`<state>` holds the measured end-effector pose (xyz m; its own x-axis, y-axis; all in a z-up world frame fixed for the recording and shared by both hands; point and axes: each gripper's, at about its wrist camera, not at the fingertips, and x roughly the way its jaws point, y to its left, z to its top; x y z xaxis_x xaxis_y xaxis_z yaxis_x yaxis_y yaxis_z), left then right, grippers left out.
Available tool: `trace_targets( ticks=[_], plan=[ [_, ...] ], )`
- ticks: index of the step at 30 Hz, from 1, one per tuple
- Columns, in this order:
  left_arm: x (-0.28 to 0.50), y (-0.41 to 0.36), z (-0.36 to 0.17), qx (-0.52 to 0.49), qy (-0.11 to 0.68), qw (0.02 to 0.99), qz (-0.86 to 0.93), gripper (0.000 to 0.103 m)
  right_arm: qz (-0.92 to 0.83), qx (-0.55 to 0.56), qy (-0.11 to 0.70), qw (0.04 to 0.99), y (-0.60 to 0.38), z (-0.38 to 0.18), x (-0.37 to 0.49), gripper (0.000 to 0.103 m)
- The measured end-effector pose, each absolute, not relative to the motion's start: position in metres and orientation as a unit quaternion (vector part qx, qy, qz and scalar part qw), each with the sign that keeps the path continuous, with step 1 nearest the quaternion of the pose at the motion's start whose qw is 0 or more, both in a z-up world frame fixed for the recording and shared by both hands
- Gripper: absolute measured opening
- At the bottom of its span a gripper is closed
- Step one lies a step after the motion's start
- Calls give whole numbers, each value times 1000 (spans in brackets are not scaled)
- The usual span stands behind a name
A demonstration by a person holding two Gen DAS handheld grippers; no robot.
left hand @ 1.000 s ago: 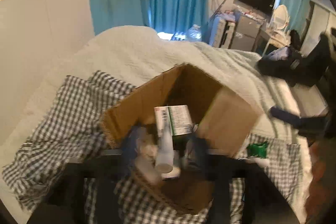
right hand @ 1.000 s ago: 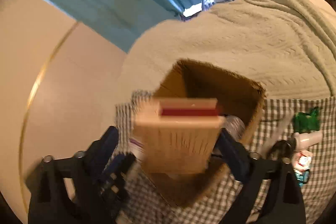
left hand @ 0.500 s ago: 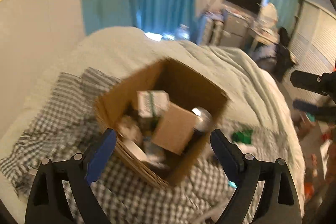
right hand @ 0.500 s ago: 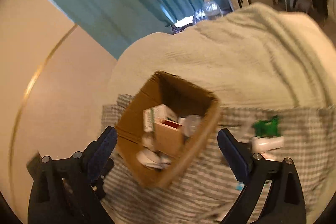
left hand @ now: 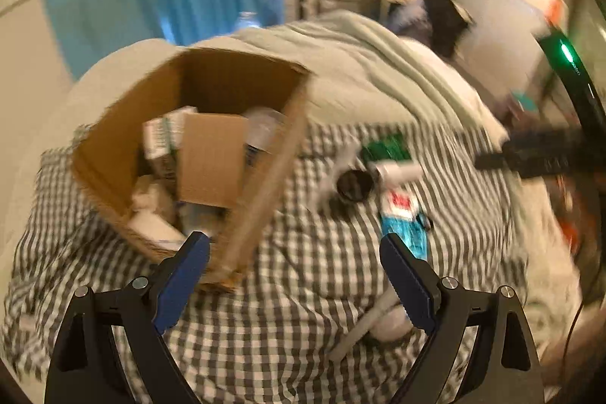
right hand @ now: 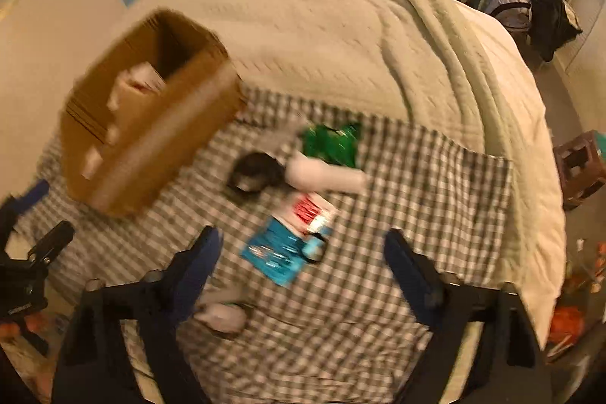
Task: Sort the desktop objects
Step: 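Move the left gripper to the long white tube on the sheet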
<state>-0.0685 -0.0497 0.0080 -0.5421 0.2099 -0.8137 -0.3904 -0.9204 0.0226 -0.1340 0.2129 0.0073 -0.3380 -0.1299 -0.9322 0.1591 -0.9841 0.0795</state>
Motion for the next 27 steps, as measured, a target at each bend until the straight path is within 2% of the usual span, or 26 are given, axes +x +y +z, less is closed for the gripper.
trace_targets(
  ticks=[5,9,12,19,23,27],
  plan=[
    [-56,-18,-40,-479,168,236,829,94,-805,581,35,111,210,-10,-138,79],
    [-48,-8,-77,-510,198,250,799,94,-789,602,37,121,203,-34,-142,79],
    [-48,-7,-103,-542,203,247,778,94,-774,620,43,117,202,-58,-147,79],
    [-43,-2,-135,-557,230,264,753,94,-735,669,-11,113,216,-116,-163,79],
    [-50,0,-152,-575,220,259,744,94,-725,678,-21,116,216,-136,-170,79],
    [-50,4,-163,-580,232,261,736,87,-718,686,-10,120,211,-151,-172,77]
  ],
)
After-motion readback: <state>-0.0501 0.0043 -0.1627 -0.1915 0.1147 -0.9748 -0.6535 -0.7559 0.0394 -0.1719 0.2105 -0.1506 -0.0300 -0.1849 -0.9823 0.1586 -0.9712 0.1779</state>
